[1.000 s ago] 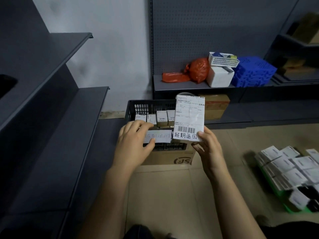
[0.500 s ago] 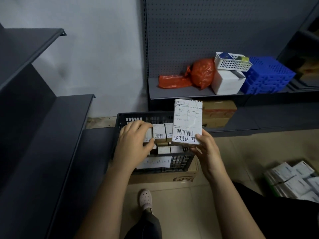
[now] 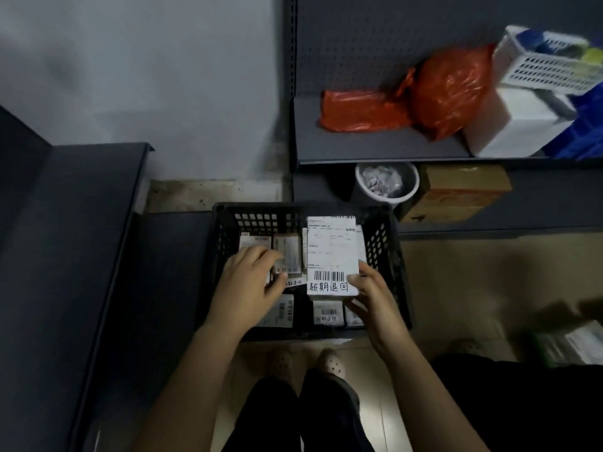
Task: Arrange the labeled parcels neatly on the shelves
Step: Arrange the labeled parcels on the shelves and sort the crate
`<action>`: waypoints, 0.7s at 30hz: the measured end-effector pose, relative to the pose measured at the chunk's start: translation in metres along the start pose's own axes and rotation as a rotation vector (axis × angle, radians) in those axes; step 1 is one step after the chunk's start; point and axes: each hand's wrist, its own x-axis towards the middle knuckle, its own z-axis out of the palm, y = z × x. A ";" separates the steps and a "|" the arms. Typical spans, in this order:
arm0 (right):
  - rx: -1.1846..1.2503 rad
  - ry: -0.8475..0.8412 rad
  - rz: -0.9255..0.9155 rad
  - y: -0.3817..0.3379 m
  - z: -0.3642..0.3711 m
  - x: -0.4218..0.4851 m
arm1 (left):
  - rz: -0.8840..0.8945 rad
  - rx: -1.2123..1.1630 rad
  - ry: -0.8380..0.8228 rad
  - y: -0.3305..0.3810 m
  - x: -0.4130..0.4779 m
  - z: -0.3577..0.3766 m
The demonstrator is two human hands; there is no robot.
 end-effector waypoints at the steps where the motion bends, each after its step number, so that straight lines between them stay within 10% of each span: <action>1: -0.010 0.000 0.038 0.009 0.002 0.014 | -0.020 -0.020 -0.034 -0.009 0.003 0.016; 10: -0.212 -0.148 0.342 0.097 0.012 0.113 | -0.482 -0.575 -0.261 -0.065 0.006 0.140; 21: -0.528 -0.346 0.580 0.171 0.037 0.190 | -0.701 -0.582 -0.473 -0.127 0.001 0.214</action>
